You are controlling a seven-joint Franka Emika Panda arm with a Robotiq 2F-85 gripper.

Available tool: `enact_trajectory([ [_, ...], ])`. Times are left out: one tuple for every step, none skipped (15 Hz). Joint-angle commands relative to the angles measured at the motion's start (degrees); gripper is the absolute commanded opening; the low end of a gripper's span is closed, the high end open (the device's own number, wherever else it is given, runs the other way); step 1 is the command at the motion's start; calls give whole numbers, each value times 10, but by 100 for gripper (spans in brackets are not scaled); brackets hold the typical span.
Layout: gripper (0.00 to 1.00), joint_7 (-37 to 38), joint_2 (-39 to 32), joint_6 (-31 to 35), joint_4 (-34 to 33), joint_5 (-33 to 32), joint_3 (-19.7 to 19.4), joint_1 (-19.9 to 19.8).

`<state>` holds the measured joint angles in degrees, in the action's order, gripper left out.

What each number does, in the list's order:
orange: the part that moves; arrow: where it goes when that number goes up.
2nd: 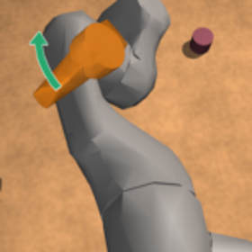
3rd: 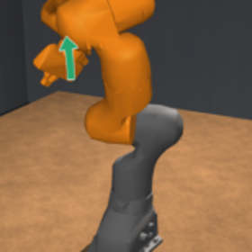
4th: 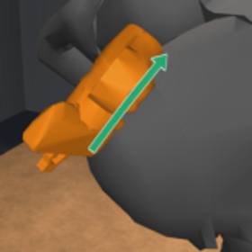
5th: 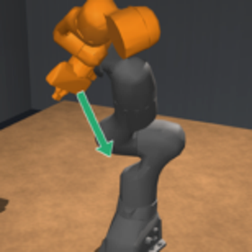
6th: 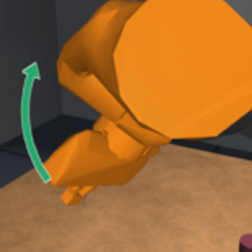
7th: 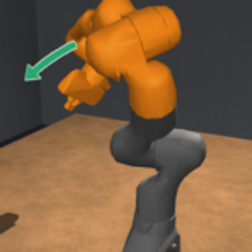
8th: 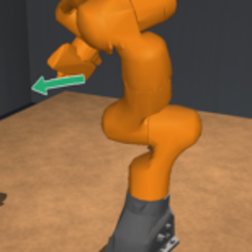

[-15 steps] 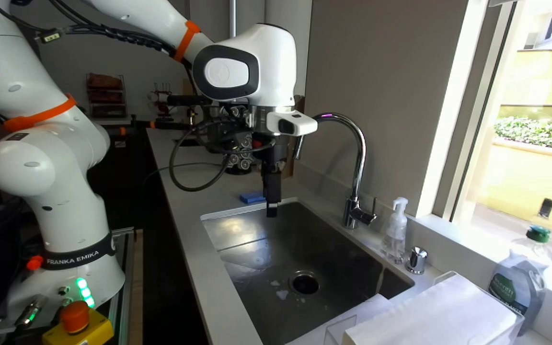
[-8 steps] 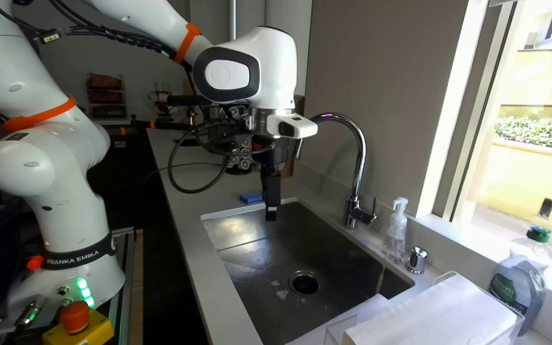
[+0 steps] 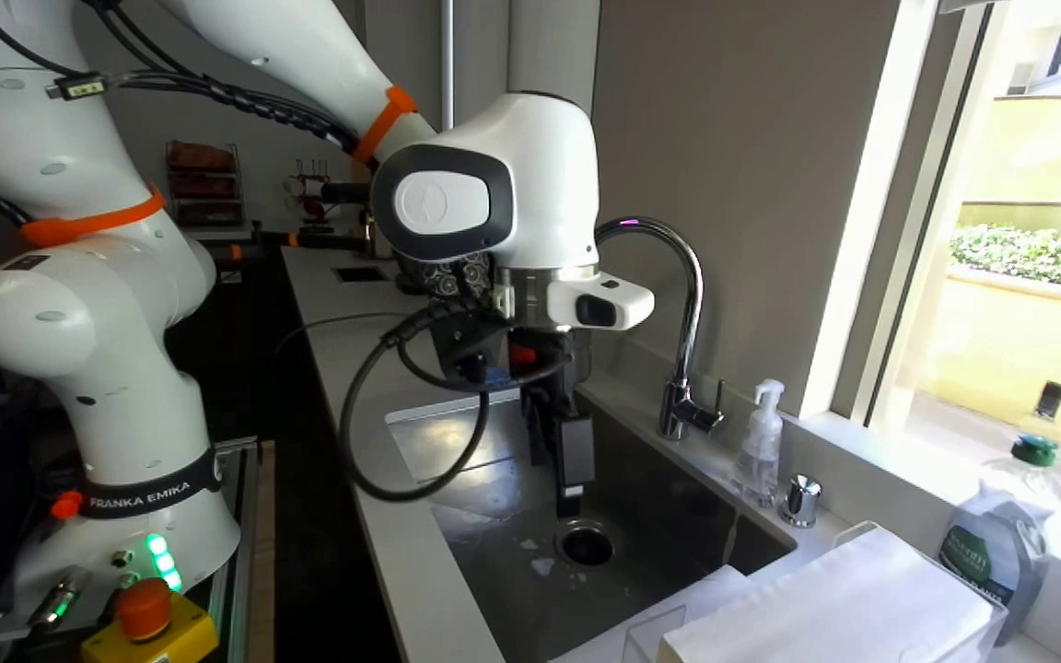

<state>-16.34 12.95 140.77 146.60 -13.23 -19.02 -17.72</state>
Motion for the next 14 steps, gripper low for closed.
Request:
enact_trajectory([
  [100,-70,-65,85,-6,27,-30,1],
  [100,-79,-76,104,-4,29,-35,-1],
  [100,-96,-92,120,-6,42,-40,-1],
  [100,-112,-104,134,-8,55,-43,-1],
  [100,-124,-117,151,-9,66,-45,-2],
  [100,-138,-131,167,-13,83,-44,-1],
  [100,-150,-144,184,-14,101,-42,-2],
  [100,-162,-157,199,-18,123,-37,-2],
  [100,-172,-168,209,-23,143,-31,-4],
  [100,-186,-181,220,-29,166,-34,4],
  [100,-193,-194,232,-36,185,-28,3],
  [100,-198,-205,244,-41,200,-22,2],
  [100,-200,-217,257,-47,213,-16,0],
  [100,-205,-228,267,-52,224,-9,-3],
])
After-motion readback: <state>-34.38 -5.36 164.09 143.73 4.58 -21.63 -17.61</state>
